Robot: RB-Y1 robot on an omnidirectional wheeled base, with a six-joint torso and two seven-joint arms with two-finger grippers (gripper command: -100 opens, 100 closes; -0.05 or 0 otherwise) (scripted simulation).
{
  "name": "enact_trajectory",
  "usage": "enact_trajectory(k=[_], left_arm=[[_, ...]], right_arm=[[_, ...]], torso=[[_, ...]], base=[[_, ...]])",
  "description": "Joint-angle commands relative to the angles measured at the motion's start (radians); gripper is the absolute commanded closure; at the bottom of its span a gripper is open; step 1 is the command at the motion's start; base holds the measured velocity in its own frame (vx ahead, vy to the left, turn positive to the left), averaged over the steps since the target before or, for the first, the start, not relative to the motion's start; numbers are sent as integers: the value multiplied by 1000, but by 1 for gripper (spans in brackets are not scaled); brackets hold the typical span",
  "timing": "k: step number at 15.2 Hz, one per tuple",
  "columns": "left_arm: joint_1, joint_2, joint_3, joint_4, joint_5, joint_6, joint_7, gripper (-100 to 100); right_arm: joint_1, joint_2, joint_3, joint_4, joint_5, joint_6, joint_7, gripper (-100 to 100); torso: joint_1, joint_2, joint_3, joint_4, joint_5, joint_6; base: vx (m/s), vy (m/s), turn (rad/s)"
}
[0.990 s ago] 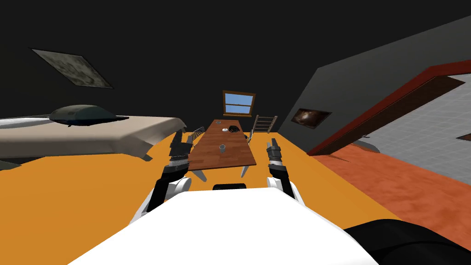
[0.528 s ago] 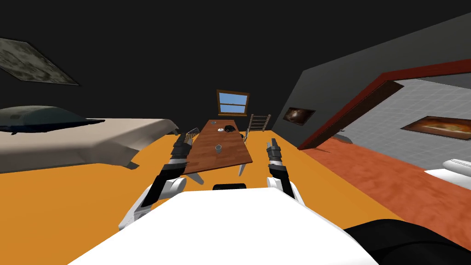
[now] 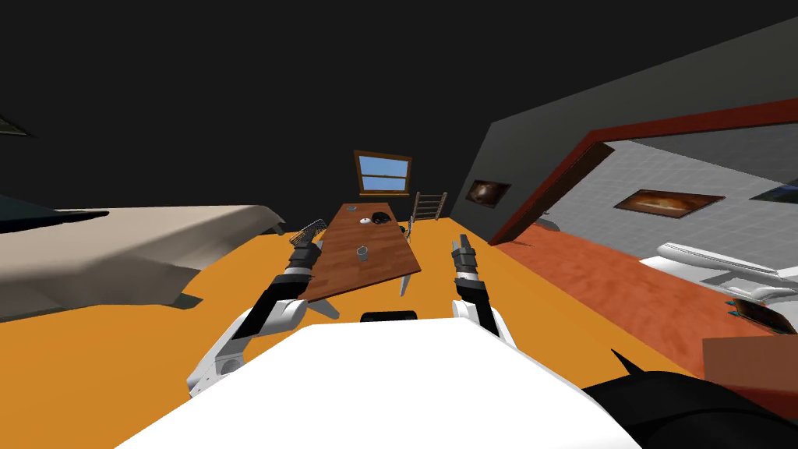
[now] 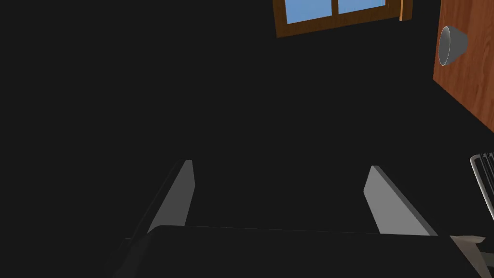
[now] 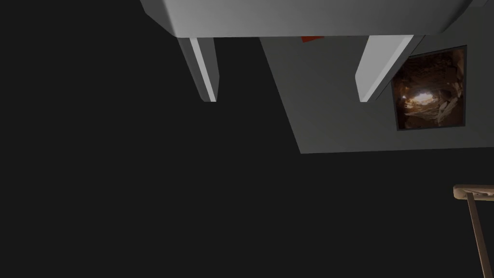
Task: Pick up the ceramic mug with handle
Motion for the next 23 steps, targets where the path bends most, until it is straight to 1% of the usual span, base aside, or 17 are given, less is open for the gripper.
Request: enact_trajectory(k=[1, 2, 3, 5, 6, 8, 9, 12, 13, 15, 16, 17, 19, 20, 22, 23], left_arm=[[-6, 15, 18, 30, 7, 50, 9, -100], [-6, 15, 18, 30, 7, 57, 9, -100], [-14, 32, 44, 56, 17, 89, 19, -100], [-14, 32, 44, 56, 17, 118, 19, -100], [-23, 48, 71, 82, 27, 148, 29, -100], [-23, 48, 71, 82, 27, 182, 29, -100], [-32, 62, 98, 110, 38, 205, 39, -100], [-32, 62, 98, 110, 38, 248, 39, -100], [-41, 76, 127, 139, 48, 279, 50, -100], [-41, 76, 127, 139, 48, 315, 50, -100], [-51, 89, 156, 168, 59, 339, 61, -100], [-51, 89, 156, 168, 59, 356, 61, -100], [-51, 89, 156, 168, 59, 384, 61, -100], [-60, 101, 185, 197, 71, 417, 72, -100], [-60, 101, 185, 197, 71, 454, 72, -100], [-70, 112, 215, 227, 82, 477, 83, -100]], right_arm=[[0, 0, 0, 0, 0, 0, 0, 0], [0, 0, 0, 0, 0, 0, 0, 0], [0, 0, 0, 0, 0, 0, 0, 0], [0, 0, 0, 0, 0, 0, 0, 0], [0, 0, 0, 0, 0, 0, 0, 0], [0, 0, 0, 0, 0, 0, 0, 0], [0, 0, 0, 0, 0, 0, 0, 0], [0, 0, 0, 0, 0, 0, 0, 0], [0, 0, 0, 0, 0, 0, 0, 0], [0, 0, 0, 0, 0, 0, 0, 0], [0, 0, 0, 0, 0, 0, 0, 0], [0, 0, 0, 0, 0, 0, 0, 0], [0, 0, 0, 0, 0, 0, 0, 0], [0, 0, 0, 0, 0, 0, 0, 0], [0, 0, 0, 0, 0, 0, 0, 0], [0, 0, 0, 0, 0, 0, 0, 0]], torso=[[0, 0, 0, 0, 0, 0], [0, 0, 0, 0, 0, 0], [0, 0, 0, 0, 0, -1], [0, 0, 0, 0, 0, -1], [0, 0, 0, 0, 0, -1], [0, 0, 0, 0, 0, 0], [0, 0, 0, 0, 0, -1], [0, 0, 0, 0, 0, -1], [1, 0, 0, 0, 0, -1], [0, 0, 0, 0, 0, 0], [0, 0, 0, 0, 0, -1], [0, -1, 0, 0, 0, 0], [0, 0, 0, 0, 0, -1], [1, 0, 0, 0, 0, -1], [0, 0, 0, 0, 0, 0], [0, 0, 0, 0, 0, -1]], base=[[-15, -15, -248], [-10, -5, -82], [-9, -15, -226], [-10, -10, -144], [-9, -17, -221], [-10, -12, -177], [-10, -16, -258], [-7, -7, -111], [-5, -14, -206], [-7, -11, -208], [-7, -18, -293], [-7, -15, -264], [-5, -5, -16], [-5, -17, -234], [-6, -11, -211], [-4, -14, -232]])
